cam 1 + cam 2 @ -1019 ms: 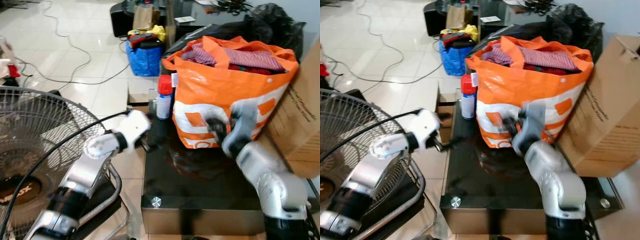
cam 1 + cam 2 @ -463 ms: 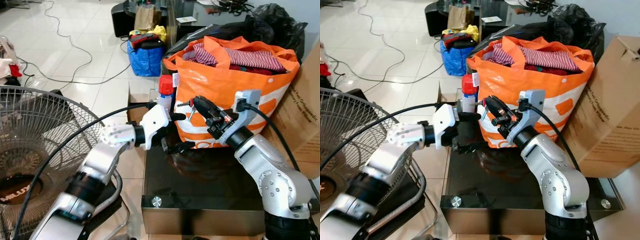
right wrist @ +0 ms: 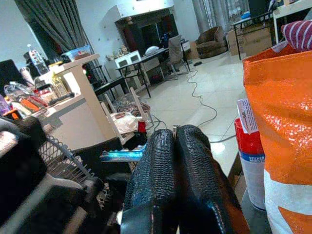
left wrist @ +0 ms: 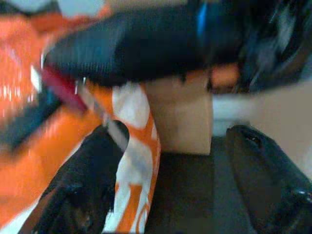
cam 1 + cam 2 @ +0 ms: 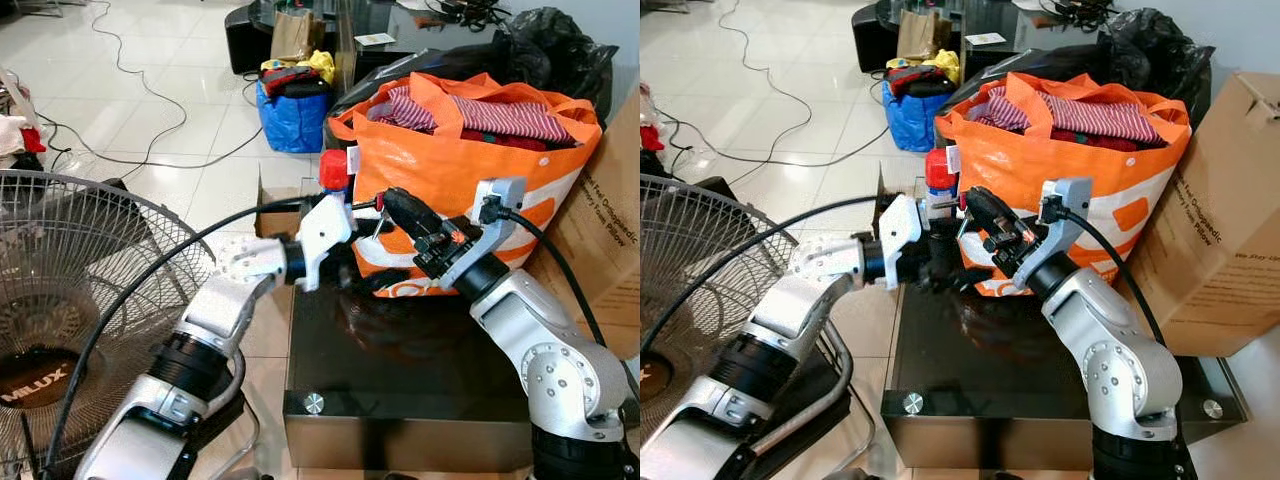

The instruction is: Hang keys on a hook

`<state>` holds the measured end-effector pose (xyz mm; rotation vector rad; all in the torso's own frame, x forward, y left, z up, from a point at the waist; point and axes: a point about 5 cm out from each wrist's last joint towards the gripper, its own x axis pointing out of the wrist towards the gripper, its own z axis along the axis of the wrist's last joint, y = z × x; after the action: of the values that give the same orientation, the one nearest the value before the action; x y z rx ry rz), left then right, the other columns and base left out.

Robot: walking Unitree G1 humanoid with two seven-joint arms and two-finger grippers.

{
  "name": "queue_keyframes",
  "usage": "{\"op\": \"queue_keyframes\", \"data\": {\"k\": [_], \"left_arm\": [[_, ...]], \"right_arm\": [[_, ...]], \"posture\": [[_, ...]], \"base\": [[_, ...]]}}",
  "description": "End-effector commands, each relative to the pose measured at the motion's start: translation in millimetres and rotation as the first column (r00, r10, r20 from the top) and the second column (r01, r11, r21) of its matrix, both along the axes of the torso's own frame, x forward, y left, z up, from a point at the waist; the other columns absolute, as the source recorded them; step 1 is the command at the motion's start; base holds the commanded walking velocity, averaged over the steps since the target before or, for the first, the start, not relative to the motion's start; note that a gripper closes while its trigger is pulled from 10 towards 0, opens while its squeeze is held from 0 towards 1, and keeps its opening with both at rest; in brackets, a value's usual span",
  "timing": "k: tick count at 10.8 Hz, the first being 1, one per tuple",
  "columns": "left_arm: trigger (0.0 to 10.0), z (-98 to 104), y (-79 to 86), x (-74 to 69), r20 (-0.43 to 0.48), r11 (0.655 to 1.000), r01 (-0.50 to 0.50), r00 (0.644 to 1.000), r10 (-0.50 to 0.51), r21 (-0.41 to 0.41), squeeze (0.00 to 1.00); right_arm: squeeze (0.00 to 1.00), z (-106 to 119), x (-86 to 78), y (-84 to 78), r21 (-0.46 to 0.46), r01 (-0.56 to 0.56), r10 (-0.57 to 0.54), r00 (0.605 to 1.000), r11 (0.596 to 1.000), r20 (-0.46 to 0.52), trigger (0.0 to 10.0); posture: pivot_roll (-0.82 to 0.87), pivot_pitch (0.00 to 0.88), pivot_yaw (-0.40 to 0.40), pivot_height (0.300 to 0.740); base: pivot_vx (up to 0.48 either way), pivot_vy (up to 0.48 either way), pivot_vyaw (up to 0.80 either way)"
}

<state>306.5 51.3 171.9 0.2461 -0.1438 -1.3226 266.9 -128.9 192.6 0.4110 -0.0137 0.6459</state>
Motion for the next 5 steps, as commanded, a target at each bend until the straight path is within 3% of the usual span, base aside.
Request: {"op": "queue_keyframes", "data": {"k": [1,3,5], "left_arm": [[0.0,6.7,-0.7,-0.9,0.036,1.0,-0.001,0.999,0.002,-0.01,0.0],[2.0,3.3,-1.1,0.2,0.078,0.997,-0.079,0.994,0.079,0.002,0.0],[4.9,-1.9,1.1,-2.0,0.071,0.988,-0.157,0.985,0.156,0.003,0.0]], "right_arm": [[0.0,4.7,-1.3,-3.3,0.008,0.001,-0.001,1.0,1.0,0.025,0.0],[0.0,3.8,-0.7,-3.7,0.013,-0.006,0.005,1.0,1.0,0.021,0.0],[0.0,2.6,1.4,-5.0,0.023,-0.013,0.013,1.0,1.0,0.013,0.0]], "posture": [[-0.06,0.0,-0.009,0.74],[-0.06,0.0,-0.018,0.74],[-0.06,0.0,-0.018,0.74]], "base": [[0.0,0.0,0.0],[0.0,0.0,0.0],[0.0,0.0,0.0]]}}
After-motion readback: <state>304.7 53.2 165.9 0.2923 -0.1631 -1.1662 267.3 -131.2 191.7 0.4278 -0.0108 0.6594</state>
